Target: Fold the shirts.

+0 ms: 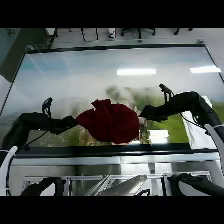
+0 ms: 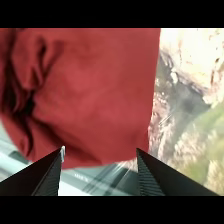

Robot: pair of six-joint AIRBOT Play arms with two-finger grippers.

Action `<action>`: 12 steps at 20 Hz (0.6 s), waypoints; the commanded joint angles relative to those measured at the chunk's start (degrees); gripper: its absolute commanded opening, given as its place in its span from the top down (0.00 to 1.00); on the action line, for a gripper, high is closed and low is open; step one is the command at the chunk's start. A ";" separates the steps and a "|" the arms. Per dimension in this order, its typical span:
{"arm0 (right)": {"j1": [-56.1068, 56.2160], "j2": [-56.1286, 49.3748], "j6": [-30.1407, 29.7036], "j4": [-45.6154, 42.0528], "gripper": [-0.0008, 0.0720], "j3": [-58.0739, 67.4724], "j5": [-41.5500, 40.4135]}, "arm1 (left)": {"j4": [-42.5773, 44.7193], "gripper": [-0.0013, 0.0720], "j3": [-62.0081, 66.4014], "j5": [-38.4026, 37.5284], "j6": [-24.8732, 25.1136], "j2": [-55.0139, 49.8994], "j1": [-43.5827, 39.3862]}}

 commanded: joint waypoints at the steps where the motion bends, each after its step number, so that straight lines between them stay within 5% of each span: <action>1: -0.09 -7.69 -5.09 7.78 0.30 0.00 5.18 | -13.16 0.07 -5.57 -9.53 7.67 -6.40 1.05; 6: -0.09 -14.43 -6.25 8.44 0.30 0.98 8.72 | -12.85 0.11 2.97 -11.10 7.74 -16.92 -7.72; 10: 0.50 -17.75 -7.17 8.68 0.30 0.98 8.74 | -12.24 0.89 10.25 -10.01 7.76 -21.42 -11.63; 12: 1.16 -18.43 -7.85 9.27 0.30 0.98 8.83 | -12.09 0.96 11.41 -8.59 7.76 -21.73 -11.47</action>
